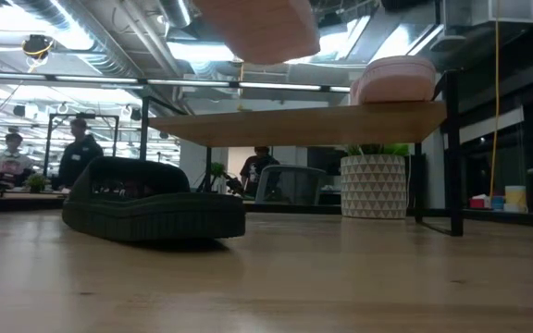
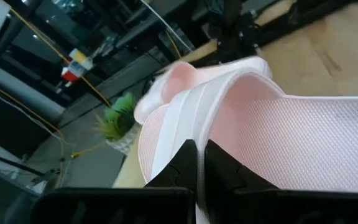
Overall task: Pick and place slides into the shelf
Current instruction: Put the pink slide on the shelf
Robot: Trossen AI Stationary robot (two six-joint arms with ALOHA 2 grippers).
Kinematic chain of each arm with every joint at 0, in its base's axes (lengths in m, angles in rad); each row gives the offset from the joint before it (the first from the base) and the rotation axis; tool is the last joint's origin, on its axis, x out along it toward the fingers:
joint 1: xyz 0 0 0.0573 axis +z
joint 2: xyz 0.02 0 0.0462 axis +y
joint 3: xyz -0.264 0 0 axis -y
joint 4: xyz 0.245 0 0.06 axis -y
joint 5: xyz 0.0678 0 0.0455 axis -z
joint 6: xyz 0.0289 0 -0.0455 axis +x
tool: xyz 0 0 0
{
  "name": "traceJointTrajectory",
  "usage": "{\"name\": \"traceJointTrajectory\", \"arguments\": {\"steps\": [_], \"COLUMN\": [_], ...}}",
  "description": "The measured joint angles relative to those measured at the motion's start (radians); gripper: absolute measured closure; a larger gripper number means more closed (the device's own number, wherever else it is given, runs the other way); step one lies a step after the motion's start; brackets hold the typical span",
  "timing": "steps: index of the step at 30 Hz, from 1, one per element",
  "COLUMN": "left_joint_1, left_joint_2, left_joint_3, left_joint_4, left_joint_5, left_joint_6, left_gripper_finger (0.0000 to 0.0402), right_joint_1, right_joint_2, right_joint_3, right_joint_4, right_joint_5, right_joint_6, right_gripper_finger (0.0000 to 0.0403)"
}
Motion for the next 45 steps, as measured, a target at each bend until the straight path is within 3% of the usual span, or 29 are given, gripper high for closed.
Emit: {"name": "traceJointTrajectory", "arguments": {"steps": [5, 11, 15, 21, 28, 36, 45], "left_joint_1": [0.025, 0.032, 0.030, 0.049, 0.113, 0.195, 0.308], "left_joint_2": [0.000, 0.000, 0.000, 0.000, 0.000, 0.011, 0.128], "left_joint_3": [0.000, 0.000, 0.000, 0.000, 0.042, 0.097, 0.106], "left_joint_4": [0.044, 0.045, 0.083, 0.094, 0.086, 0.081, 0.080], "left_joint_5": [0.066, 0.075, 0.080, 0.146, 0.142, 0.095, 0.175], "left_joint_6": [0.014, 0.023, 0.038, 0.044, 0.057, 0.088, 0.092], "left_gripper_finger": [0.0399, 0.0399, 0.0399, 0.0399, 0.0399, 0.0399, 0.0399], "right_joint_1": [-0.022, -0.044, -0.065, -0.065, -0.059, -0.026, 0.066], "right_joint_2": [0.000, -0.004, -0.062, -0.240, -0.418, -0.558, -0.653], "right_joint_3": [-0.097, -0.250, -0.385, -0.592, -0.789, -0.936, -1.017], "right_joint_4": [0.298, 0.936, 1.164, 1.335, 1.462, 1.470, 1.503], "right_joint_5": [-0.103, -0.279, -0.351, -0.368, -0.367, -0.322, -0.324], "right_joint_6": [-0.122, -0.570, -0.706, -0.801, -0.931, -0.934, -0.959], "right_gripper_finger": [0.0402, 0.0402, 0.0403, 0.0403, 0.0399, 0.0396, 0.0395]}}
